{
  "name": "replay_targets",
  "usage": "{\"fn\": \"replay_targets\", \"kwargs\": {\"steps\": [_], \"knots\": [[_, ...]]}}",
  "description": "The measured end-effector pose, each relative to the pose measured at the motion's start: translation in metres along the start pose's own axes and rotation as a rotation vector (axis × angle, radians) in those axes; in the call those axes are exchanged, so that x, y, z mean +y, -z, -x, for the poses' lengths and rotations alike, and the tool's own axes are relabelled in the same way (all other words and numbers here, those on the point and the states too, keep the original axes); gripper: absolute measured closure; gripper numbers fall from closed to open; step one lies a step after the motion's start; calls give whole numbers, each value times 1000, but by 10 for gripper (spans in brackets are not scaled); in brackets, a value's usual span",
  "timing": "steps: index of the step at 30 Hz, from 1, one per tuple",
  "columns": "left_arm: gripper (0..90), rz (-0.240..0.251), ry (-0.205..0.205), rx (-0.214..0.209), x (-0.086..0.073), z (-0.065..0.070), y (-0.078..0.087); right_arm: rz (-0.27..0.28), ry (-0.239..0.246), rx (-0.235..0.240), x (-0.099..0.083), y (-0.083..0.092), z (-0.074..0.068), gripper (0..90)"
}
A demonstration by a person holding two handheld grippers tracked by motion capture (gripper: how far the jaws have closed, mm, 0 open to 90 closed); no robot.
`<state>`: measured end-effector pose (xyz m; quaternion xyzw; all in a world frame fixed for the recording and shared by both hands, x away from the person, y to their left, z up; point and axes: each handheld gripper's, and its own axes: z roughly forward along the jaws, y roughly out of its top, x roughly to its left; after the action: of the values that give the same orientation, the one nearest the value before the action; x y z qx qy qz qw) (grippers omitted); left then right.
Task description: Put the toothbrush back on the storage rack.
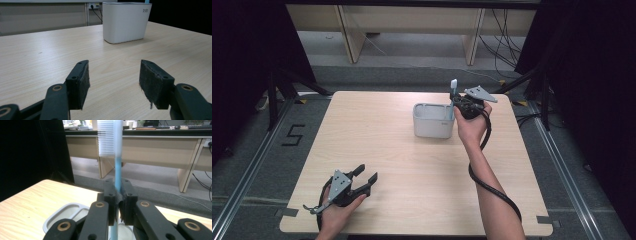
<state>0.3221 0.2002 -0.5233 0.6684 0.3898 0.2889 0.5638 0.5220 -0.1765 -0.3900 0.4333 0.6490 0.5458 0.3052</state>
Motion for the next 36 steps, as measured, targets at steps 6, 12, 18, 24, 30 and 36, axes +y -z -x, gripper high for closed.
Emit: {"fn": "replay_targets", "kwargs": {"steps": [6, 12, 18, 24, 30, 36], "knots": [[408, -1, -2, 2, 0, 0, 0, -19, 7, -12, -6, -1, 1, 853], [408, -1, -2, 2, 0, 0, 0, -28, 6, -6, -12, -3, 1, 853], [408, 0, -2, 1, 0, 0, 0, -37, -4, -10, -17, -3, 1, 852], [408, 0, -2, 2, 0, 0, 0, -36, 3, -10, -21, -5, 2, 850], [408, 1, -2, 1, 0, 0, 0, -53, -11, -17, -26, -4, 2, 849], [408, -1, -4, 1, 0, 0, 0, -64, 5, -12, -31, -5, 3, 848]]}}
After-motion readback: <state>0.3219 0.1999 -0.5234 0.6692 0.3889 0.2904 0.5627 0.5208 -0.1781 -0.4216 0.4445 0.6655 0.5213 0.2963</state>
